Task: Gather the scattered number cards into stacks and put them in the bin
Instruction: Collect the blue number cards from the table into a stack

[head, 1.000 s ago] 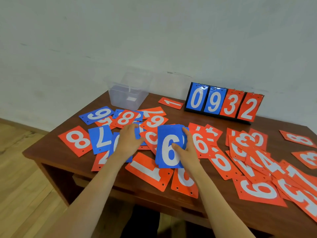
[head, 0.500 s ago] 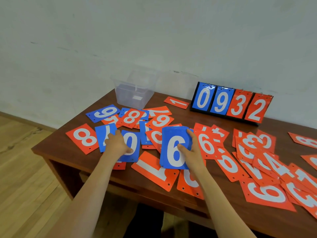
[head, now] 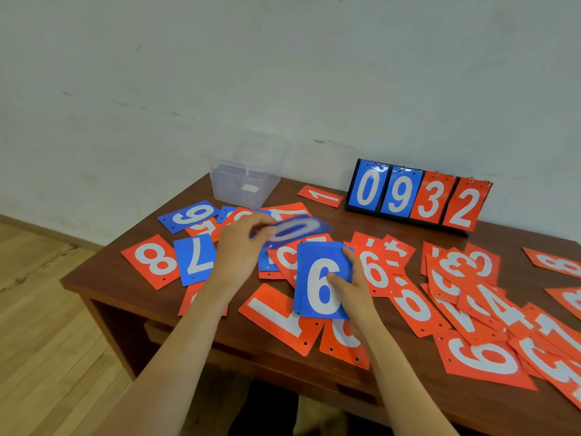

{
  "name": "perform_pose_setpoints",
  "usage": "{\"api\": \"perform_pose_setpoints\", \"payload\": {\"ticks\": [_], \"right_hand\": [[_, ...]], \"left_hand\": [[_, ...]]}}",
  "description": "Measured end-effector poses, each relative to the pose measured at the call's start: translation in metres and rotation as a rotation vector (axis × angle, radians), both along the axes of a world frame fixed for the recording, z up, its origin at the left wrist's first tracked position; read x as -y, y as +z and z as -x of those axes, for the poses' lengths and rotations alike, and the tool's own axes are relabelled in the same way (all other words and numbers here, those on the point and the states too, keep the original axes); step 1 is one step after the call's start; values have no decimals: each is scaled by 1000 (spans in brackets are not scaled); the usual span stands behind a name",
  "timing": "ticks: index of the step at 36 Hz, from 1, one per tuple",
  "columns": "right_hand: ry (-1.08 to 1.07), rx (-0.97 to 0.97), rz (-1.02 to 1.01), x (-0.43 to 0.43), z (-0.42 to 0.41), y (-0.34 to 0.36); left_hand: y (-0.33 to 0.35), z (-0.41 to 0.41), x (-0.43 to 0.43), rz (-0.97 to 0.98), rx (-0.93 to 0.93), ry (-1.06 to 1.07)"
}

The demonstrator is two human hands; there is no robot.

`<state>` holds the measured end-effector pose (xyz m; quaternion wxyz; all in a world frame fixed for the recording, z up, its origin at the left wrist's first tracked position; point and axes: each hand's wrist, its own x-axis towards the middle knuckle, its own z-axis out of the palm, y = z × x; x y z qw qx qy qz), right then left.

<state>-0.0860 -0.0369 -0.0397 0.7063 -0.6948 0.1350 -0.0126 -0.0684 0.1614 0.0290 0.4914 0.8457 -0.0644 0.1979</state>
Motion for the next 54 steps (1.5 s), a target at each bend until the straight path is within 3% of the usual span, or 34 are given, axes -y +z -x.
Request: {"api": "perform_pose_setpoints", "payload": {"ticks": [4, 8, 17, 26, 30, 35, 38, 42, 48, 52, 54], "right_hand": [[-7, 7, -28, 7, 0, 4], [-4, -10, -54, 14, 1, 9], [-15, -27, 8, 19, -4, 7], [81, 62, -13, 5, -7, 9], [62, 45, -24, 0, -12, 8], [44, 18, -24, -5, -15, 6], [45, 19, -19, -6, -16, 4], [55, 19, -27, -7, -16, 2], [48, 18, -9, -4, -18, 2], [49, 27, 2, -3, -16, 3], [50, 30, 7, -1, -15, 3]], "left_hand": [[0, 3, 17, -181, 99, -139], [-7, 6, 24, -177, 97, -300], [-31, -1, 17, -187, 282, -354], [-43, -8, 13, -276, 45, -474], [-49, -20, -4, -308, -77, -195], [-60, -35, -40, -583, -486, 227], [-73, -42, -58, -738, -616, 321], [-76, -48, -67, -738, -736, 281], [-74, -50, -63, -572, -713, -68], [-76, -47, -55, -411, -572, 27], [-76, -46, -52, -456, -545, 63]]}}
